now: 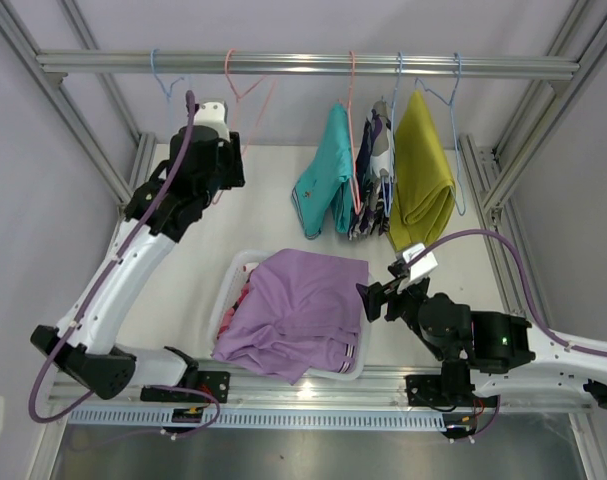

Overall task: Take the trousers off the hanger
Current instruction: Place the hanger at the clothesline, then pick up the hanger from the clothesline.

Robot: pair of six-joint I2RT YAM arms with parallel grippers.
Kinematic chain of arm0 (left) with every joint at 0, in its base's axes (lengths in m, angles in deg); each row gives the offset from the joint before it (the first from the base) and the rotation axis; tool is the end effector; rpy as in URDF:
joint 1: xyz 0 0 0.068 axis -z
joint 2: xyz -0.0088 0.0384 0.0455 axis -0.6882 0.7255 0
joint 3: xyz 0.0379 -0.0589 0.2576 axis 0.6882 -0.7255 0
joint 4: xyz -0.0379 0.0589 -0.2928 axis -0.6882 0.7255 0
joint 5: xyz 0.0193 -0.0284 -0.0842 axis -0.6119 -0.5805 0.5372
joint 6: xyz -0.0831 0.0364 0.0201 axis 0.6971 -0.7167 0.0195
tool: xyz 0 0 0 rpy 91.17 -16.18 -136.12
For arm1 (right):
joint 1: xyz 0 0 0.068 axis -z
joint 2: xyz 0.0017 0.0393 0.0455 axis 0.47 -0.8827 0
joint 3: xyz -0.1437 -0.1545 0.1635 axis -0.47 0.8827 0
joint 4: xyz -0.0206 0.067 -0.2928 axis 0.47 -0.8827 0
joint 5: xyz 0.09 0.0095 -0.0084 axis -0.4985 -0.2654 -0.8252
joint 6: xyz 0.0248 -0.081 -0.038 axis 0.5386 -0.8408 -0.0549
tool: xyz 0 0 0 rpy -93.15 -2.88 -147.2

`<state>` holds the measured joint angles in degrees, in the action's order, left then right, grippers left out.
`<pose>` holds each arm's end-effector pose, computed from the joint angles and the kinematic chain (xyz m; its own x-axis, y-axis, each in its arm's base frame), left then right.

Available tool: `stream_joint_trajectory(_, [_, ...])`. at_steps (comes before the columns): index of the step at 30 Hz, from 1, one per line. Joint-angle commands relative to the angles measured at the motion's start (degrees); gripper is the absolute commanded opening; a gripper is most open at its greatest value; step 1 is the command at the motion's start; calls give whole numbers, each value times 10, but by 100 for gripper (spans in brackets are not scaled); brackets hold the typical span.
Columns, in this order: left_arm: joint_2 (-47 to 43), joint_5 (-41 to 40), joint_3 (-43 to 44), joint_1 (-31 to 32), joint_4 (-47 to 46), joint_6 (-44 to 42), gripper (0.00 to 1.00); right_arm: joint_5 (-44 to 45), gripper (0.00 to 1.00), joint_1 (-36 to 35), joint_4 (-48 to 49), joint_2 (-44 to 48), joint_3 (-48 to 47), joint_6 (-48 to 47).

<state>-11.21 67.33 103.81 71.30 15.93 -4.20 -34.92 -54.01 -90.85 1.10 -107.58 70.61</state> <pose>0.3294 -0.1394 0.4390 -0.3727 -0.0245 -0.9276 0.0624 0.9967 -0.0514 0.0925 0.2026 0.3429 -0.1512 -0.1075 -0.9826 -0.5223 0.8527 -0.0129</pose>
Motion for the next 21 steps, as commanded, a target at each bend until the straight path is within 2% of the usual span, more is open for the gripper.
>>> stream_joint_trajectory(1, [-63, -2, 36, 27, 9, 6, 54, -2, 78, -6, -13, 7, -27, 5])
stream_joint_trajectory(4, [-105, 24, 34, 57, -20, 5, 56, -11, 79, -6, -45, 5, -54, 10])
stream_joint_trajectory(8, [-149, 124, 0, 72, -99, 42, 59, -19, 79, -6, -91, 6, -107, 9])
stream_joint_trajectory(11, [-153, 182, -53, 80, -182, 50, 70, -8, 80, -6, -114, 13, -135, 1])
stream_joint_trajectory(14, [-110, 208, -59, 83, -219, 67, 73, -7, 82, -6, -133, 24, -150, -3])
stream_joint_trajectory(18, [-37, 303, -38, 86, -259, 98, 77, 2, 83, -5, -142, 40, -158, -6])
stream_joint_trajectory(21, [13, 324, -11, 93, -281, 112, 80, 9, 83, -6, -150, 48, -155, -2])
